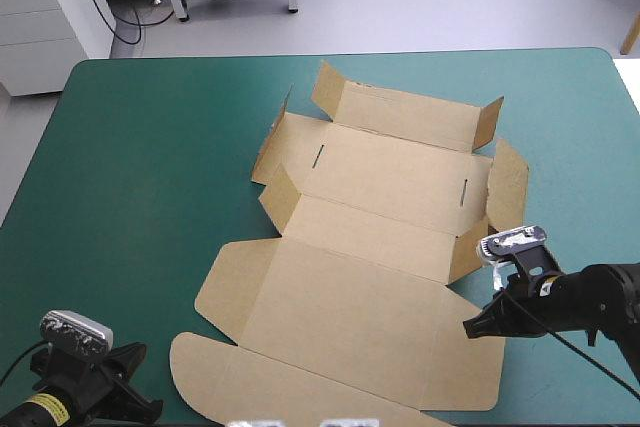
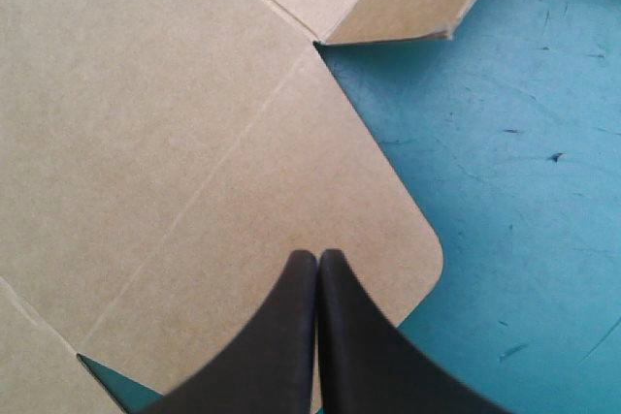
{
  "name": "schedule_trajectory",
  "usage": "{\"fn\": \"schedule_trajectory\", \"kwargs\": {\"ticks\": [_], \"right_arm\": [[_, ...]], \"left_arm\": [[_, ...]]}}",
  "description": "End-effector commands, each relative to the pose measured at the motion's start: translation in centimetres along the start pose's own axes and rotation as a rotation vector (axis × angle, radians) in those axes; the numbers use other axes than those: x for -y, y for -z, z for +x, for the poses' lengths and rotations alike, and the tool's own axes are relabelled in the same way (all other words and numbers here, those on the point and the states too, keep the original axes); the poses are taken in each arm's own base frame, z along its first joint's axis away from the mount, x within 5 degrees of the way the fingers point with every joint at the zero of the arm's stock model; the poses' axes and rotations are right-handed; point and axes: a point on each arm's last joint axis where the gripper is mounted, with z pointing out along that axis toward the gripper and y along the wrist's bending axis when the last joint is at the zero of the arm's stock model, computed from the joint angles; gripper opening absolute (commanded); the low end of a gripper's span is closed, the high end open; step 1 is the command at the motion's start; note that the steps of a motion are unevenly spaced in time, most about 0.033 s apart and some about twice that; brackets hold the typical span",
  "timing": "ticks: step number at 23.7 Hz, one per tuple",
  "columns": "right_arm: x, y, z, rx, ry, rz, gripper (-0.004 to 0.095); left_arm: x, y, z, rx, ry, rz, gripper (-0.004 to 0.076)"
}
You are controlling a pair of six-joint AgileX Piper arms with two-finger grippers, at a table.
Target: Fold the box
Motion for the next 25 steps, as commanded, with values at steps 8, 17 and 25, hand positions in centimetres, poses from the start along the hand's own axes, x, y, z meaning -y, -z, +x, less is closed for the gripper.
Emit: {"fn": "schedule_trajectory", "kwargs": {"ticks": [8, 17, 25], "right_arm": [[-0.12, 0.59, -0.70, 0.053, 0.011, 0.001, -0.0016], [-0.12, 0.59, -0.70, 0.053, 0.004, 0.001, 0.0039], [-0.11, 0.59, -0.68, 0.051, -0.046, 0.000, 0.0397]], "left_arm": [[0.08, 0.40, -1.05, 0.068, 0.013, 0.009, -0.0008], [0.08, 0.40, -1.05, 0.068, 0.013, 0.009, -0.0008], [0.08, 0.40, -1.05, 0.068, 0.013, 0.009, -0.0008]]}}
